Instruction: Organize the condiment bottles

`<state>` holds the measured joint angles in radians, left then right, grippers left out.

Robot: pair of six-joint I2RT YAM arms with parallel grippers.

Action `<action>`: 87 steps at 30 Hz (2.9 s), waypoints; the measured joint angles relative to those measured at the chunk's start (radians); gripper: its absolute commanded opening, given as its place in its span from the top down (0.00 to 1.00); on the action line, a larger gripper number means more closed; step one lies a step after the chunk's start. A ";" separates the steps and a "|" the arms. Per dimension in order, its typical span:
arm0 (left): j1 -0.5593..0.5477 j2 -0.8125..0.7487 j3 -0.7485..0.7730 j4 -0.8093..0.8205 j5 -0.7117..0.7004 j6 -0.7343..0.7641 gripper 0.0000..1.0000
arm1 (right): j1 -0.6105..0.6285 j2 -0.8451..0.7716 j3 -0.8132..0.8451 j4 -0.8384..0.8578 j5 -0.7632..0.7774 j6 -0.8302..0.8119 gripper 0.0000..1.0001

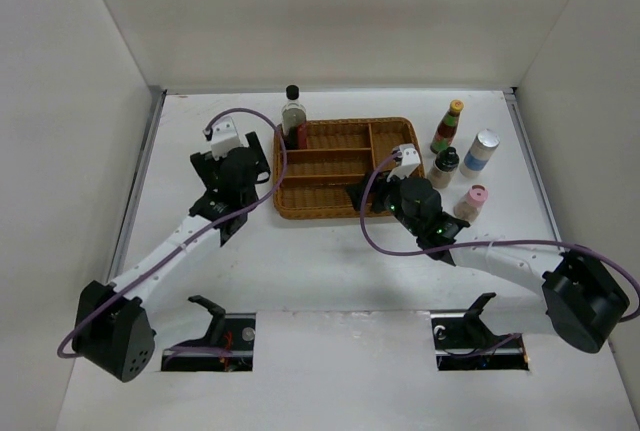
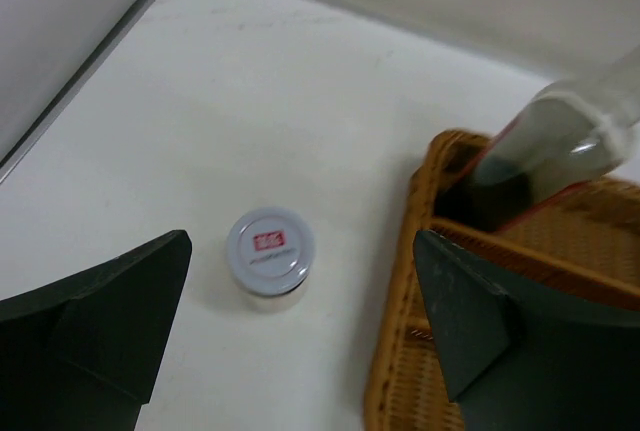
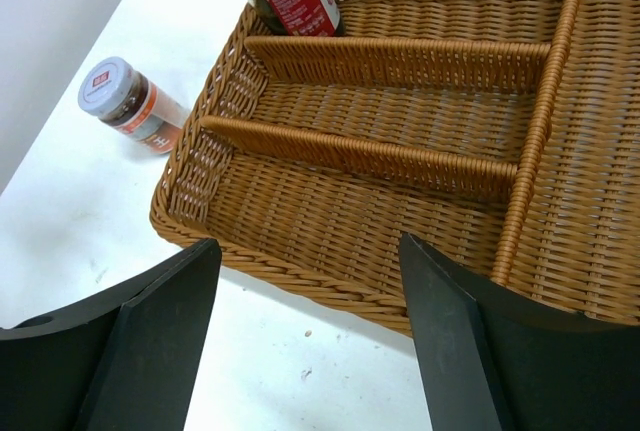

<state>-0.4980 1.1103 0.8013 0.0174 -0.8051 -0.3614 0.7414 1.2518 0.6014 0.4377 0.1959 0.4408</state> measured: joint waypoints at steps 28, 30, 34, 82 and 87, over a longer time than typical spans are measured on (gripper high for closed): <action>0.166 0.365 -0.018 0.021 0.153 -0.135 0.57 | 0.019 0.000 0.000 0.000 0.000 0.000 0.09; 0.167 0.365 -0.018 0.021 0.154 -0.134 0.61 | 0.019 0.000 0.000 0.000 0.000 0.000 0.09; 0.156 0.336 -0.019 -0.002 0.153 -0.135 0.63 | 0.019 0.000 0.000 0.000 0.000 0.000 0.09; -0.170 0.630 0.261 0.180 0.086 0.010 0.01 | 0.019 -0.035 0.000 0.000 0.000 0.000 0.09; -0.198 0.515 0.227 0.181 0.052 0.013 0.00 | 0.019 -0.043 0.000 0.000 0.000 -0.001 0.25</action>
<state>-0.6960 1.6253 1.0279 0.1982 -0.7532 -0.3481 0.7605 1.2083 0.6010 0.4377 0.1955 0.4397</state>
